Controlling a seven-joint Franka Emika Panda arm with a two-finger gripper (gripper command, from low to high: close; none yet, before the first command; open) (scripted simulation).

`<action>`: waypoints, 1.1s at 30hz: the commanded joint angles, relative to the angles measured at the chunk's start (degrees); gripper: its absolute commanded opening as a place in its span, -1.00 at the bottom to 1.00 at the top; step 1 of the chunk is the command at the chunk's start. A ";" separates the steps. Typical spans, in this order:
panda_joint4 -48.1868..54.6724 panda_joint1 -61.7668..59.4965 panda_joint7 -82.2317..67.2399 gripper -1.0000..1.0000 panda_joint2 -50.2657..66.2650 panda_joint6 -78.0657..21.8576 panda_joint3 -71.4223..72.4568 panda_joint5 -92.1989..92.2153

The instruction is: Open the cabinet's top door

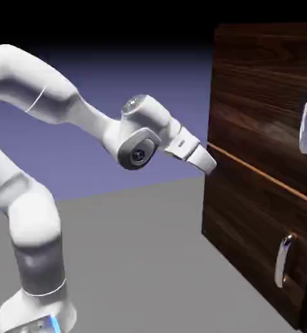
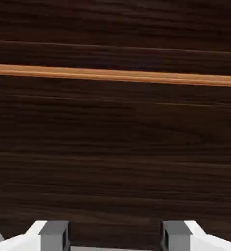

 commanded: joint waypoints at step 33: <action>21.85 48.50 -14.83 0.00 -14.56 26.01 -68.30 -27.91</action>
